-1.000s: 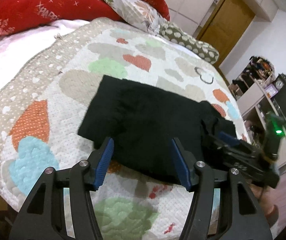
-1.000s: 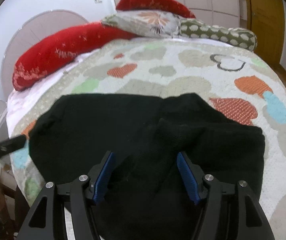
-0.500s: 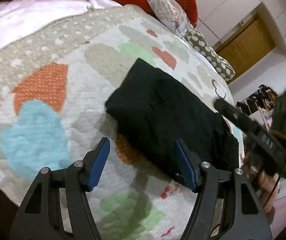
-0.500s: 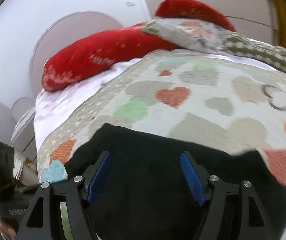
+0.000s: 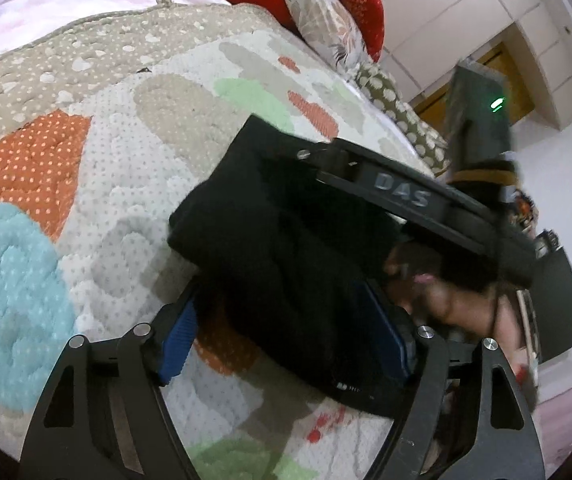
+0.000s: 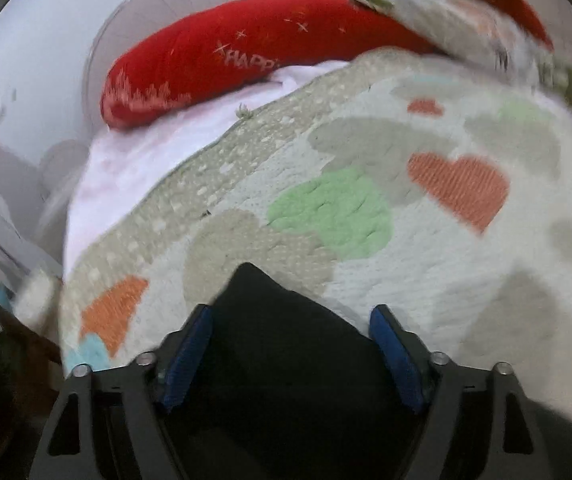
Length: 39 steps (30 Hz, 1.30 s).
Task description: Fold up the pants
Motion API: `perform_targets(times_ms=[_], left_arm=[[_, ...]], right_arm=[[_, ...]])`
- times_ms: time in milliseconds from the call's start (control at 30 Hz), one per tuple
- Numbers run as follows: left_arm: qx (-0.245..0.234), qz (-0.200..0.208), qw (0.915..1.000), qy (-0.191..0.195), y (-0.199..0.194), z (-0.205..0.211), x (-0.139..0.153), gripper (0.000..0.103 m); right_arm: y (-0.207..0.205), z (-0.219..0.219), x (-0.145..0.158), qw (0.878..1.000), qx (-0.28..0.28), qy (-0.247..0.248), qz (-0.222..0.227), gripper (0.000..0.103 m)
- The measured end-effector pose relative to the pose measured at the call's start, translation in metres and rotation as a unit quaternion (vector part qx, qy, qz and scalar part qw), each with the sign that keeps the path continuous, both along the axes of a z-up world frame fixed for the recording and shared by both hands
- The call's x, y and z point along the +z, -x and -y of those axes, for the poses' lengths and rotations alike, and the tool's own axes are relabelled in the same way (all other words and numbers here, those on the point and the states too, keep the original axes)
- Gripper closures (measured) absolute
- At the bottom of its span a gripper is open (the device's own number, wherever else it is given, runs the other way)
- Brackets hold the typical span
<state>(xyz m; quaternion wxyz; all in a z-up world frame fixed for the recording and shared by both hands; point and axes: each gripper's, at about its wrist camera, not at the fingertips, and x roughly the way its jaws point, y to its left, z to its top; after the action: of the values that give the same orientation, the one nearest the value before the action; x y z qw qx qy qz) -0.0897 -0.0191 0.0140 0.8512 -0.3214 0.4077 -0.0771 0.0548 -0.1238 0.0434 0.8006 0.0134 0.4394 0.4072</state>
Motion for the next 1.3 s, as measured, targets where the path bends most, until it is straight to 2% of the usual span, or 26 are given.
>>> perform_targets(times_ms=[33, 67, 100, 167, 267, 333, 400, 467, 533, 600, 667, 733, 767, 833, 867, 900, 933, 1000, 1100, 1167, 1300], left_arm=[[0.002, 0.002, 1.0, -0.003, 0.0, -0.001, 0.001, 0.041], [0.004, -0.002, 0.9998, -0.018, -0.002, -0.001, 0.002, 0.065], [-0.001, -0.003, 0.9997, -0.022, -0.003, -0.001, 0.003, 0.07], [-0.013, 0.011, 0.9997, -0.016, -0.001, 0.001, 0.012, 0.078], [-0.029, 0.056, 0.997, -0.046, 0.01, 0.017, 0.039, 0.08], [-0.055, 0.093, 0.9924, -0.061, 0.019, 0.034, 0.06, 0.08], [-0.093, 0.131, 0.9839, -0.077, 0.028, 0.058, 0.081, 0.084], [-0.132, 0.16, 0.9728, -0.102, 0.035, 0.087, 0.097, 0.084], [-0.172, 0.17, 0.9645, -0.106, 0.034, 0.112, 0.102, 0.084], [-0.217, 0.168, 0.9559, -0.104, 0.03, 0.145, 0.099, 0.084], [-0.263, 0.156, 0.9469, -0.099, 0.025, 0.18, 0.087, 0.084], [-0.303, 0.131, 0.9378, -0.105, 0.021, 0.212, 0.07, 0.084], [-0.314, 0.119, 0.9349, -0.115, 0.02, 0.223, 0.064, 0.081], [-0.323, 0.104, 0.93, -0.141, 0.022, 0.24, 0.055, 0.076], [-0.327, 0.103, 0.9265, -0.154, 0.025, 0.245, 0.054, 0.073], [-0.331, 0.107, 0.9243, -0.158, 0.027, 0.246, 0.056, 0.064], [-0.334, 0.113, 0.9227, -0.155, 0.029, 0.246, 0.06, 0.058], [-0.346, 0.134, 0.919, -0.132, 0.034, 0.233, 0.074, 0.045], [-0.33, 0.172, 0.9164, -0.146, 0.044, 0.215, 0.09, 0.035], [-0.317, 0.178, 0.9177, -0.159, 0.044, 0.203, 0.091, 0.035], [-0.272, 0.144, 0.9297, -0.203, 0.032, 0.178, 0.07, 0.035]], right_arm=[[-0.002, 0.003, -0.002, 1.0, -0.009, -0.013, -0.01, 0.049], [-0.003, 0.006, -0.002, 0.999, -0.013, -0.026, -0.018, 0.056], [-0.003, 0.011, 0.001, 0.999, -0.015, -0.042, -0.023, 0.064], [0.003, 0.019, 0.012, 0.998, -0.021, -0.055, -0.013, 0.07], [0.016, 0.041, 0.04, 0.996, -0.033, -0.084, 0.016, 0.071], [0.027, 0.07, 0.064, 0.99, -0.05, -0.125, 0.034, 0.071], [0.039, 0.107, 0.085, 0.983, -0.068, -0.166, 0.049, 0.072], [0.052, 0.14, 0.098, 0.976, -0.089, -0.186, 0.066, 0.074], [0.065, 0.177, 0.102, 0.972, -0.117, -0.189, 0.077, 0.075], [0.075, 0.212, 0.095, 0.967, -0.157, -0.184, 0.076, 0.075], [0.084, 0.249, 0.078, 0.961, -0.21, -0.172, 0.057, 0.075], [0.095, 0.289, 0.058, 0.946, -0.282, -0.158, 0.039, 0.075], [0.102, 0.309, 0.048, 0.935, -0.321, -0.151, 0.03, 0.072], [0.11, 0.334, 0.035, 0.919, -0.362, -0.157, 0.008, 0.042], [0.115, 0.344, 0.03, 0.912, -0.374, -0.17, -0.003, 0.04], [0.119, 0.354, 0.026, 0.905, -0.38, -0.19, -0.014, 0.038], [0.125, 0.36, 0.024, 0.9, -0.38, -0.211, -0.022, 0.038], [0.132, 0.362, 0.024, 0.901, -0.374, -0.217, -0.027, 0.033], [0.134, 0.348, 0.026, 0.916, -0.354, -0.187, -0.026, 0.031], [0.134, 0.338, 0.024, 0.923, -0.342, -0.172, -0.03, 0.03], [0.14, 0.327, 0.006, 0.931, -0.331, -0.146, -0.04, 0.029]])
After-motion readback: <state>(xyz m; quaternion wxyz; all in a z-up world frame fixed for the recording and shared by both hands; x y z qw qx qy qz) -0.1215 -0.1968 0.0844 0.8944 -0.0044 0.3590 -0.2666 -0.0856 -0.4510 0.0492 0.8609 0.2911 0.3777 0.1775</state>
